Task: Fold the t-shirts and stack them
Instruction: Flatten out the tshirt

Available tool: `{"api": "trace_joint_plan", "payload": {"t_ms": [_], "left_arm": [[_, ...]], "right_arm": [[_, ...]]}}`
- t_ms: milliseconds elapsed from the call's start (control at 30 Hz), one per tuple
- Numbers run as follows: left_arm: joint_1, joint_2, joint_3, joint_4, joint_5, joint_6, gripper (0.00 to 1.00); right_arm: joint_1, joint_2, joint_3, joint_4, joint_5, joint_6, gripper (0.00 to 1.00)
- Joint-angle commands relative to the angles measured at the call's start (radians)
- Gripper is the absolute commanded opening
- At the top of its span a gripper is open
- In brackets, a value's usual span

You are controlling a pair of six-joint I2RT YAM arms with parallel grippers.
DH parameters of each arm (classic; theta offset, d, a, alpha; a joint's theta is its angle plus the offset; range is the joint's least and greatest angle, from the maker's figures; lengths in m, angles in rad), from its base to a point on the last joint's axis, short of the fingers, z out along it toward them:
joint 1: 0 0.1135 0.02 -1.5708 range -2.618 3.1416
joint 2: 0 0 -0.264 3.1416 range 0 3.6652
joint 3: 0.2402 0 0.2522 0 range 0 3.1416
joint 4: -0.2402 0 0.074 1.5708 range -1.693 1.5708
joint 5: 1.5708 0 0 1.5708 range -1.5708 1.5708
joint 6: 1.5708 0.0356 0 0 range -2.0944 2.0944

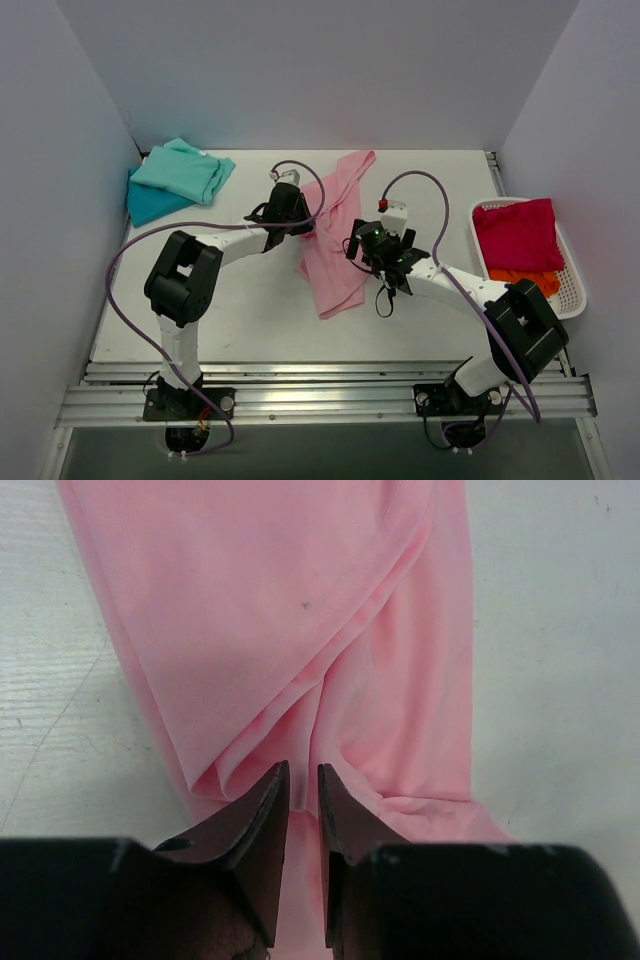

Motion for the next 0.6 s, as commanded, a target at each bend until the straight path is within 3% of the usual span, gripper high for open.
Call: {"api": "trace_joint_plan", "payload": {"t_ms": [0,567], "left_arm": [[0.004,-0.04,-0.003,0.052,0.021,-0.009,0.27],[0.004,-0.016,0.013,0.041,0.002,-0.01,0.25]], "right_arm": [[0.008,0.009,-0.01,0.008,0.04,0.009,1.0],[0.01,0.009,-0.011,0.008,0.046,0.008,1.0]]}}
